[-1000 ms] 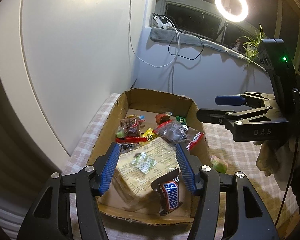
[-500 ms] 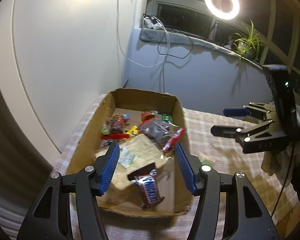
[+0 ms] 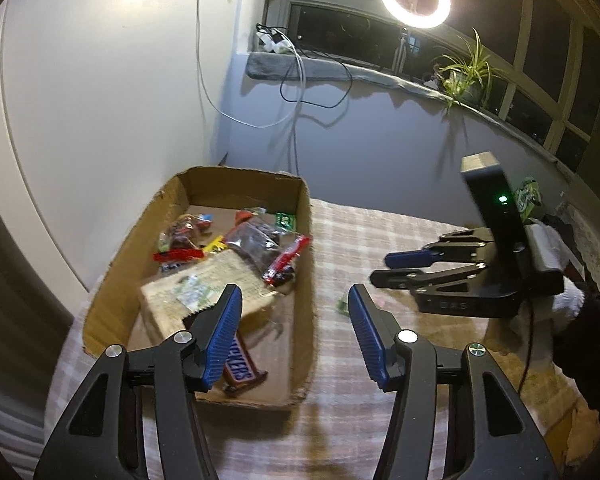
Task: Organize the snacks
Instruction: 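Grasp the green candy with the left tool while the right tool grasps the pink candy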
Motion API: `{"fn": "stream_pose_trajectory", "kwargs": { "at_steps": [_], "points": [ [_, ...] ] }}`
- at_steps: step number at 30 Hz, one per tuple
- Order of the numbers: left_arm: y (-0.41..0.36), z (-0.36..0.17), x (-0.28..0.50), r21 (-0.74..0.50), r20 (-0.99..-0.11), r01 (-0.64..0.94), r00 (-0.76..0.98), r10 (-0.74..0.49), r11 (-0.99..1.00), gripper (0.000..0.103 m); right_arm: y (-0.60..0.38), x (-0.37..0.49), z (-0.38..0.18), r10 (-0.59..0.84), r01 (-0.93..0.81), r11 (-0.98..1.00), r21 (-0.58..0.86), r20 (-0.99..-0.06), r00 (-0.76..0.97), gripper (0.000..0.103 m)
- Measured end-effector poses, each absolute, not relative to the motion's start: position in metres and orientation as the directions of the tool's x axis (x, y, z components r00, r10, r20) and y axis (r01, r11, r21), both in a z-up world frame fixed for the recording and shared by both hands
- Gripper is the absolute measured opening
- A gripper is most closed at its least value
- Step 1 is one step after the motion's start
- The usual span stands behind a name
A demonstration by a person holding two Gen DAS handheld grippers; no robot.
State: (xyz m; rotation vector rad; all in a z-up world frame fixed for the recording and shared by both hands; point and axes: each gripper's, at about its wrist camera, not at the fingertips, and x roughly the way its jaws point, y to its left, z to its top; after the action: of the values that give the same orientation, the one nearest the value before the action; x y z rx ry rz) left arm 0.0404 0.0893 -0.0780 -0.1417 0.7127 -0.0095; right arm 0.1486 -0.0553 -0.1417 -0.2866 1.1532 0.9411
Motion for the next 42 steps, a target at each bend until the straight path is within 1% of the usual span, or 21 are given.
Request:
{"fn": "stream_pose_trajectory", "kwargs": {
  "at_steps": [1,5,7,12,14,15,18,20,23,26,29,30,31,33,38,42],
  "points": [
    [0.087,-0.079,0.040,-0.133,-0.654,-0.038,0.754,-0.059,0.990,0.050,-0.054,0.148,-0.144,0.483,-0.761,0.596,0.258,-0.872,0.083,0.030],
    [0.081,-0.082,0.038,-0.138,-0.663,-0.033,0.745,-0.067,0.990,0.050,-0.049,0.146,-0.150,0.476,-0.780,0.574,0.251,-0.877,0.069,0.029],
    [0.078,-0.083,0.037,-0.140,-0.667,-0.029,0.741,-0.073,0.990,0.045,-0.047,0.148,-0.153,0.469,-0.785,0.569,0.245,-0.881,0.065,0.028],
    [0.068,-0.085,0.031,-0.150,-0.673,-0.022,0.735,-0.085,0.989,0.039,-0.041,0.149,-0.161,0.455,-0.808,0.544,0.225,-0.888,0.059,0.027],
    [0.064,-0.087,0.027,-0.154,-0.676,-0.023,0.731,-0.089,0.988,0.037,-0.037,0.145,-0.164,0.447,-0.829,0.519,0.209,-0.893,0.055,0.021],
    [0.063,-0.088,0.025,-0.156,-0.678,-0.023,0.729,-0.090,0.987,0.036,-0.035,0.143,-0.165,0.445,-0.837,0.507,0.207,-0.894,0.048,0.020],
    [0.059,-0.090,0.020,-0.161,-0.688,-0.029,0.720,-0.091,0.987,0.036,-0.031,0.131,-0.168,0.443,-0.862,0.465,0.201,-0.896,0.030,0.019],
    [0.057,-0.093,0.016,-0.168,-0.695,-0.033,0.713,-0.094,0.985,0.036,-0.030,0.122,-0.168,0.442,-0.876,0.451,0.170,-0.896,0.054,0.019],
    [0.050,-0.097,0.011,-0.180,-0.705,-0.035,0.702,-0.104,0.983,0.036,-0.032,0.114,-0.166,0.460,-0.878,0.437,0.195,-0.887,0.032,0.020],
    [0.042,-0.105,0.009,-0.193,-0.717,-0.034,0.687,-0.117,0.981,0.036,-0.033,0.108,-0.166,0.458,-0.886,0.431,0.168,-0.887,0.055,0.020],
    [0.031,-0.116,0.015,-0.209,-0.731,-0.032,0.669,-0.134,0.977,0.036,-0.035,0.107,-0.166,0.458,-0.884,0.435,0.170,-0.887,0.055,0.020],
    [0.028,-0.118,0.016,-0.206,-0.733,-0.029,0.667,-0.135,0.978,0.034,-0.036,0.107,-0.166,0.456,-0.882,0.440,0.168,-0.888,0.058,0.020],
    [0.023,-0.121,0.020,-0.198,-0.736,-0.025,0.664,-0.132,0.980,0.031,-0.037,0.108,-0.165,0.455,-0.881,0.443,0.167,-0.888,0.060,0.020],
    [0.018,-0.126,0.028,-0.196,-0.739,-0.030,0.662,-0.127,0.980,0.031,-0.043,0.110,-0.166,0.456,-0.878,0.447,0.171,-0.888,0.060,0.020],
    [0.013,-0.138,0.050,-0.156,-0.752,-0.077,0.655,-0.067,0.985,0.031,-0.065,0.115,-0.166,0.458,-0.866,0.466,0.180,-0.887,0.062,0.020],
    [0.006,-0.147,0.064,-0.083,-0.765,-0.112,0.643,0.009,0.990,0.031,-0.083,0.120,-0.167,0.473,-0.851,0.484,0.203,-0.879,0.060,0.020]
  ]
}}
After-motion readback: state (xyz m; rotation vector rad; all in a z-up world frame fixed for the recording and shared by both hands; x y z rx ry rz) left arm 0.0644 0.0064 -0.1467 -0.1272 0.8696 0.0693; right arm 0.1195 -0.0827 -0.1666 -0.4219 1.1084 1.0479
